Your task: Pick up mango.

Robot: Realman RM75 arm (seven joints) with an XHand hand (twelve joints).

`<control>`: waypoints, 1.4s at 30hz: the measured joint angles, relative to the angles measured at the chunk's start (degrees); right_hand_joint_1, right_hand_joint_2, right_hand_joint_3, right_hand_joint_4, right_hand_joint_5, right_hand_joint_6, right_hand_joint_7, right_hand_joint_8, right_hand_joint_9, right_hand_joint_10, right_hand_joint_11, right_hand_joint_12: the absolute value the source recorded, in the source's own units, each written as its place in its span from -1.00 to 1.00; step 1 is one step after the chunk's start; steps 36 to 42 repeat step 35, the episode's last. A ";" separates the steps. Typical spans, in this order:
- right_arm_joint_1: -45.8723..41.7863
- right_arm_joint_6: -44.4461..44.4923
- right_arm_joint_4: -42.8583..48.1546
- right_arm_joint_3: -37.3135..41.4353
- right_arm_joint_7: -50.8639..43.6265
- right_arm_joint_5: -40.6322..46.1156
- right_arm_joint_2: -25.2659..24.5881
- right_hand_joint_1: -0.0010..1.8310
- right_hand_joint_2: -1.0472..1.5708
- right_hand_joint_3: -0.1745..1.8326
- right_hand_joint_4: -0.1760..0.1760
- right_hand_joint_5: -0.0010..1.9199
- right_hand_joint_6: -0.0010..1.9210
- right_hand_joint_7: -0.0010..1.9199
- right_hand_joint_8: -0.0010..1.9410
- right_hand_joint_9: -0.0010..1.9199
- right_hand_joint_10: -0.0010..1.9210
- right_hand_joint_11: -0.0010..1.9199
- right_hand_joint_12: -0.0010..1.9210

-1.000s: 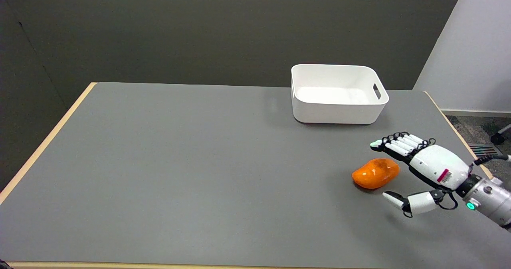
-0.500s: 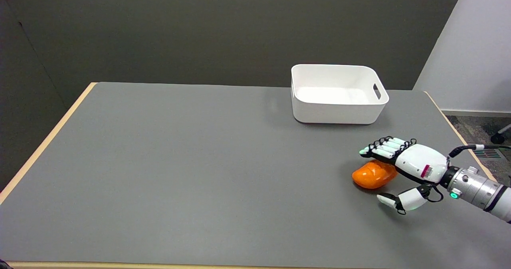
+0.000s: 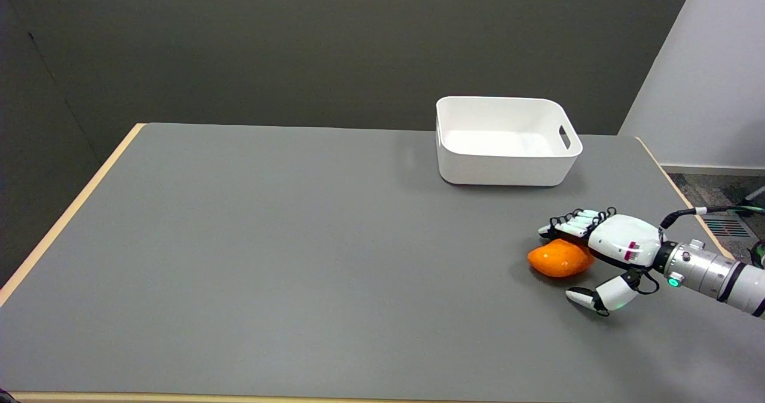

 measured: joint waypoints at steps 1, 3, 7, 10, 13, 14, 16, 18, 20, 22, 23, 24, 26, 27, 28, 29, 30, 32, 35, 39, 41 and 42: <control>0.30 -0.11 0.41 -0.33 -0.06 0.08 0.34 -0.05 0.39 0.04 -0.55 -0.56 0.21 -0.35 0.43 -0.20 0.52 -0.72 1.00; 0.85 -0.46 1.14 -0.93 -0.20 0.59 0.95 -0.01 0.44 -0.05 -0.61 -0.48 0.35 -0.31 0.59 -0.15 0.64 -0.78 1.00; 1.36 -1.41 2.67 -1.86 -0.39 2.04 1.88 0.09 0.64 -0.39 -0.62 -0.32 0.63 -0.21 0.77 -0.09 0.85 -0.69 1.00; 1.21 -2.14 3.07 -1.92 -0.49 3.66 2.36 0.09 0.53 -0.19 -0.27 -0.23 0.59 -0.13 0.98 -0.05 1.00 -0.44 1.00; 0.56 -2.92 2.71 -1.38 -0.59 5.45 2.52 0.08 0.42 0.08 0.18 -0.16 0.65 -0.08 1.00 0.12 1.00 -0.23 1.00; 0.26 -3.17 2.26 -0.94 -0.59 6.18 2.52 0.07 0.40 0.16 0.28 -0.15 0.69 -0.08 1.00 0.16 1.00 -0.17 1.00; -0.23 -3.47 1.28 -0.05 -0.58 7.31 2.41 0.04 0.39 0.23 0.35 -0.17 0.77 -0.12 1.00 0.17 1.00 -0.11 1.00; -0.87 -3.79 -0.33 1.32 -0.41 8.59 1.99 0.01 0.40 0.28 0.34 -0.20 0.86 -0.23 1.00 0.14 1.00 -0.08 1.00; -1.59 -4.01 -2.41 3.14 0.07 10.00 1.26 0.00 0.42 0.27 0.28 -0.22 0.89 -0.34 1.00 0.07 1.00 -0.11 1.00; -2.26 -4.06 -4.44 4.96 0.80 11.37 0.37 0.00 0.42 0.27 0.27 -0.22 0.90 -0.35 1.00 0.05 1.00 -0.13 1.00; -2.66 -4.06 -5.59 5.96 1.25 12.12 -0.20 0.00 0.42 0.26 0.25 -0.23 0.90 -0.35 1.00 0.05 1.00 -0.14 1.00; -3.10 -4.05 -6.79 7.01 1.78 12.96 -0.84 -0.01 0.43 0.26 0.23 -0.23 0.91 -0.36 1.00 0.04 1.00 -0.15 1.00; -3.77 -3.91 -8.50 8.48 2.52 14.24 -1.84 -0.01 0.43 0.26 0.23 -0.24 0.91 -0.36 1.00 0.03 1.00 -0.16 1.00; -4.04 -3.78 -9.27 9.15 2.89 14.87 -2.31 -0.01 0.43 0.26 0.24 -0.24 0.91 -0.37 1.00 0.03 1.00 -0.17 1.00; -4.32 -3.64 -10.07 9.84 3.32 15.57 -2.85 -0.01 0.43 0.26 0.24 -0.24 0.92 -0.37 1.00 0.02 1.00 -0.17 1.00; -4.51 -3.48 -10.71 10.38 3.70 16.14 -3.28 -0.01 0.43 0.26 0.23 -0.24 0.92 -0.38 1.00 0.02 1.00 -0.18 1.00; -4.67 -3.28 -11.31 10.88 4.12 16.72 -3.68 -0.02 0.43 0.25 0.23 -0.24 0.92 -0.38 1.00 0.02 1.00 -0.18 1.00; -4.84 -2.73 -12.25 11.61 5.03 17.67 -4.35 -0.02 0.44 0.25 0.23 -0.25 0.93 -0.40 1.00 0.01 1.00 -0.19 1.00; -4.69 -1.14 -13.57 12.22 6.86 19.04 -5.04 -0.02 0.44 0.26 0.22 -0.25 0.93 -0.40 1.00 0.00 1.00 -0.19 1.00; -4.69 -1.14 -13.57 12.22 6.86 19.04 -5.04 -0.02 0.44 0.26 0.22 -0.25 0.93 -0.40 1.00 0.00 1.00 -0.19 1.00; -4.69 -1.14 -13.57 12.22 6.86 19.04 -5.04 -0.02 0.44 0.26 0.22 -0.25 0.93 -0.40 1.00 0.00 1.00 -0.19 1.00; -4.69 -1.14 -13.57 12.22 6.86 19.04 -5.04 -0.02 0.44 0.26 0.22 -0.25 0.93 -0.40 1.00 0.00 1.00 -0.19 1.00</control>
